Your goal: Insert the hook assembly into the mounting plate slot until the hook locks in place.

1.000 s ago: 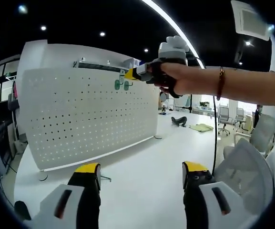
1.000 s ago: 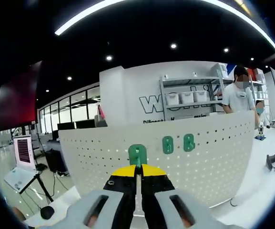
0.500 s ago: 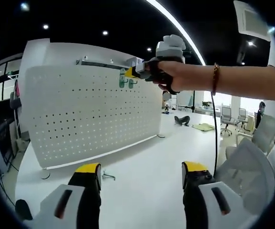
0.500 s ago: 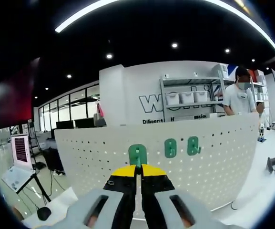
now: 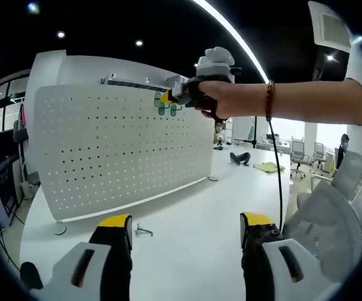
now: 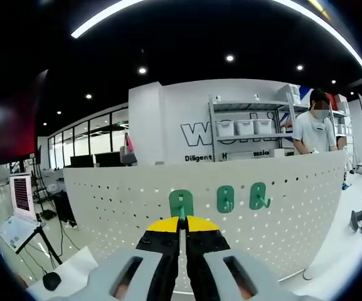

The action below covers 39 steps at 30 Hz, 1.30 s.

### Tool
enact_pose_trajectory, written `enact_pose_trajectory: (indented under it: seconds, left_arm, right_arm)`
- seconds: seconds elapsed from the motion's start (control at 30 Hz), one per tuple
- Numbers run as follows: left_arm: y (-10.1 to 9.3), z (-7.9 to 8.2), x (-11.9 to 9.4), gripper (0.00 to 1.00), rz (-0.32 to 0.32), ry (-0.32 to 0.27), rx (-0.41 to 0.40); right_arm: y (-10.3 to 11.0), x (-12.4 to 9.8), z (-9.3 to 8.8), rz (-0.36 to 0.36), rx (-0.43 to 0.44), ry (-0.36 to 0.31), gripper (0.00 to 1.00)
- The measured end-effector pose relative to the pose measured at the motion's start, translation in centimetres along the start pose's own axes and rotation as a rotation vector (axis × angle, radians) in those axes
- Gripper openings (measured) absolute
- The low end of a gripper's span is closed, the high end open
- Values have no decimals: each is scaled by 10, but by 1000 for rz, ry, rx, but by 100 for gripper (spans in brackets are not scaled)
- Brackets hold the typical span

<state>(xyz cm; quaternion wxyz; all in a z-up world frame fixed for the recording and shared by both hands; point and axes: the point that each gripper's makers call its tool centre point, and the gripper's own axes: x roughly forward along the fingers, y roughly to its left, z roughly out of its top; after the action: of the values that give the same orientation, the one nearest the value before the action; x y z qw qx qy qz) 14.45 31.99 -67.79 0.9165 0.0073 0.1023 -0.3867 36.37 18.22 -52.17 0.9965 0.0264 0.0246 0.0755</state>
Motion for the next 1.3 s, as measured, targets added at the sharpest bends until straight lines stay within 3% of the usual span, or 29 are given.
enact_pose_trajectory:
  seconds: [0.73, 1.3]
  left_arm:
    - [-10, 0, 1, 82, -32, -6, -1]
    - [-7, 0, 2, 81, -34, -4, -4]
  right_arm:
    - [-7, 29, 4, -32, 17, 0, 1]
    - [-11, 43, -5, -41, 34, 30, 1]
